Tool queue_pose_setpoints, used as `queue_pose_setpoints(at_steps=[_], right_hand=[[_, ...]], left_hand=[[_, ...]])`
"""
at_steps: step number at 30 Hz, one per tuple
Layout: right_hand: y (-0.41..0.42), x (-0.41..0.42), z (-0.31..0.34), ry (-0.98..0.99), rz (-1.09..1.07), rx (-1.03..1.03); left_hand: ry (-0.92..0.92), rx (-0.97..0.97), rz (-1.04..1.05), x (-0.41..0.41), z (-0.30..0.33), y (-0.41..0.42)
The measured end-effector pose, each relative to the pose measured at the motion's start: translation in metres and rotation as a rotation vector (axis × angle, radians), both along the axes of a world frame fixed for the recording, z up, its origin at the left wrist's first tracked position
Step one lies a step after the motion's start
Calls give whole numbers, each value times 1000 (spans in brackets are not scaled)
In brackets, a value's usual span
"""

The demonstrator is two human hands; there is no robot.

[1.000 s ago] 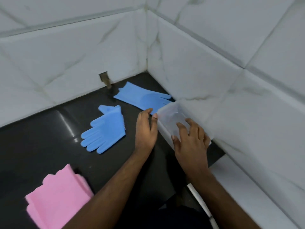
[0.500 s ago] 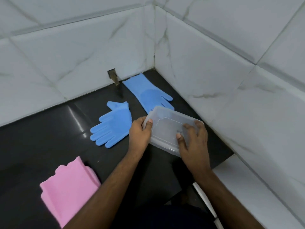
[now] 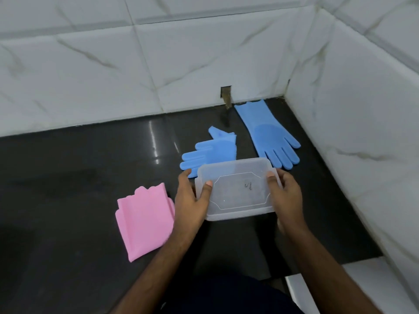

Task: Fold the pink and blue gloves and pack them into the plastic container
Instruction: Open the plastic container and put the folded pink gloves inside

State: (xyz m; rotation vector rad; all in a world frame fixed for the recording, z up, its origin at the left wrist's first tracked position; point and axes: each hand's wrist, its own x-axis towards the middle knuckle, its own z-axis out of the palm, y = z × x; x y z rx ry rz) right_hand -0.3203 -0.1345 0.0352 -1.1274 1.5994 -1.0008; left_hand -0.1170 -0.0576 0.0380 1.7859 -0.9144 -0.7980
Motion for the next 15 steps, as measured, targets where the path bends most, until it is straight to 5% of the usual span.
queue_pose_setpoints(at_steps=[6, 9, 12, 15], right_hand=[[3, 1, -8, 119, 81, -77], [-8, -3, -4, 177, 174, -103], [-21, -8, -3, 199, 247, -65], [-26, -5, -2, 159, 226, -46]], left_hand=[[-281, 74, -333, 10, 4, -3], [-278, 144, -464, 14, 4, -10], [-266, 149, -427, 17, 3, -16], [-14, 53, -148, 8, 3, -17]])
